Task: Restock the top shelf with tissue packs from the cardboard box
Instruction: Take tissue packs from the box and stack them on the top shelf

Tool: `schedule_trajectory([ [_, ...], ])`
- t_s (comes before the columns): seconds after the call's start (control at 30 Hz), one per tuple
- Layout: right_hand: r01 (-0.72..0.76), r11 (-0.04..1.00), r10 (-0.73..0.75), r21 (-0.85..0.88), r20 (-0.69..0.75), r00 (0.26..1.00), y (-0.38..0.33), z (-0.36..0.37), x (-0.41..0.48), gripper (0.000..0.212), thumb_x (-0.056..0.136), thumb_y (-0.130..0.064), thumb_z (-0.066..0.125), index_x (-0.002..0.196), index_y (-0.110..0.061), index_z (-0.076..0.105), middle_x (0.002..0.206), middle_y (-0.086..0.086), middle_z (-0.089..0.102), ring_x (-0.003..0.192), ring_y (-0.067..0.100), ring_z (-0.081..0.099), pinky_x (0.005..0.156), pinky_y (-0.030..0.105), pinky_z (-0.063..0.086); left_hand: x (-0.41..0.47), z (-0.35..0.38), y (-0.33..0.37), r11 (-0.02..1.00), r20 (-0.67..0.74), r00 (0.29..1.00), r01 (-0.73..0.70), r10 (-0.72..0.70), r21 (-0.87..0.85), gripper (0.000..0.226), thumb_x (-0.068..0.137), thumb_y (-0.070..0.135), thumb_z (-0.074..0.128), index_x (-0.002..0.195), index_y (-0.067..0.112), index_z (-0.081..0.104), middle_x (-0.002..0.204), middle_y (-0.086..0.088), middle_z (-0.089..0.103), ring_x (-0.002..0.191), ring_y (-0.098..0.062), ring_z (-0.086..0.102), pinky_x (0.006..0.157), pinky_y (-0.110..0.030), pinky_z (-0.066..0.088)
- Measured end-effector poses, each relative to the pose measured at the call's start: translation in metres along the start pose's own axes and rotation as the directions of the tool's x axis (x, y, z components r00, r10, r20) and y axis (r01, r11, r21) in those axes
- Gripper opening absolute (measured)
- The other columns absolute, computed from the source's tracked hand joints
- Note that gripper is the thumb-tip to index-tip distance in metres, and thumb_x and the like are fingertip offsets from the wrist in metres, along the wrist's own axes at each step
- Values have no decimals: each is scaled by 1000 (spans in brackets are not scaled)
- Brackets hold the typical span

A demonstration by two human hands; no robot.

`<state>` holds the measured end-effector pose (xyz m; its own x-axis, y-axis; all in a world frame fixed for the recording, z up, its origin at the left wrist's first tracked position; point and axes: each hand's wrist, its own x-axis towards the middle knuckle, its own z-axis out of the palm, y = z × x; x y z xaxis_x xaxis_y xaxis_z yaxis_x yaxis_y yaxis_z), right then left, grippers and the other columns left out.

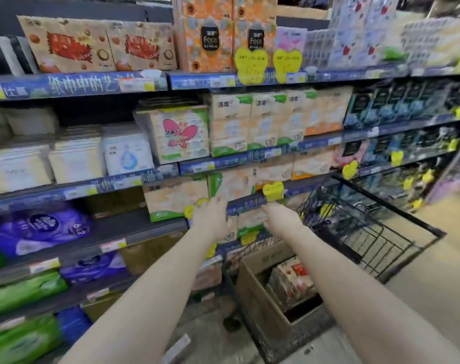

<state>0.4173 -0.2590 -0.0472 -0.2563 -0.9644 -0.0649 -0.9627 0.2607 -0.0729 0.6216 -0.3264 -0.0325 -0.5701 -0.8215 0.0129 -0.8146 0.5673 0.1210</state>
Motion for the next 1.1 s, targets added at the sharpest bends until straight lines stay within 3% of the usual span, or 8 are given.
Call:
schedule_trajectory([
  [0.17,-93,996,91,16,87,992,79,66,7,40,100,-18,52,141,-18,53,139,9,57,117,30,61,83,44,58,35,72,67,999,131,991,-31,32,-14,63,98,46,49,154,19,38,151,-13,47,130,-40,51,104,-55,47],
  [0.3,-130,991,122,36,162,979,159,127,34,40,99,-21,53,139,-20,55,135,9,58,101,30,67,72,38,57,79,138,120,999,216,976,-29,34,-27,54,99,44,47,147,20,43,142,-12,52,127,-41,53,103,-53,46],
  [0.43,-125,988,97,92,260,961,243,194,76,39,99,-24,54,137,-18,58,136,9,61,118,30,62,90,40,55,135,211,170,997,321,946,59,-43,-43,49,99,46,49,142,21,48,141,-12,53,127,-39,53,103,-51,47],
  [0.67,-204,964,109,169,448,887,344,279,129,32,96,-28,54,127,-22,63,119,5,70,104,28,69,84,36,57,183,316,236,923,573,754,384,-321,12,61,100,54,48,149,17,44,147,-13,51,132,-36,52,107,-50,46],
  [0.9,-389,902,203,189,609,767,382,344,158,76,99,-52,50,158,-12,25,154,14,42,139,34,46,110,47,39,194,397,253,758,737,511,652,-442,2,74,102,59,41,158,11,29,157,-20,36,139,-43,44,110,-50,42],
  [0.97,-395,894,177,211,644,744,384,360,154,71,96,-55,54,151,-14,37,145,14,53,130,33,54,105,45,45,195,412,257,707,772,473,705,-423,-44,76,103,59,39,162,14,21,161,-20,29,144,-44,37,114,-52,37],
  [1.03,-400,877,147,267,642,753,384,370,150,57,92,-54,62,136,-18,51,130,10,65,118,31,63,95,41,51,195,425,258,565,777,458,809,-431,-164,78,98,67,41,160,21,29,157,-14,39,140,-38,44,112,-49,41],
  [1.1,-426,845,155,324,614,774,383,374,146,51,92,-49,65,132,-20,54,124,7,66,115,30,64,92,39,50,196,429,259,329,746,443,892,-498,-310,71,95,66,50,150,23,41,147,0,55,128,-24,56,103,-39,47],
])
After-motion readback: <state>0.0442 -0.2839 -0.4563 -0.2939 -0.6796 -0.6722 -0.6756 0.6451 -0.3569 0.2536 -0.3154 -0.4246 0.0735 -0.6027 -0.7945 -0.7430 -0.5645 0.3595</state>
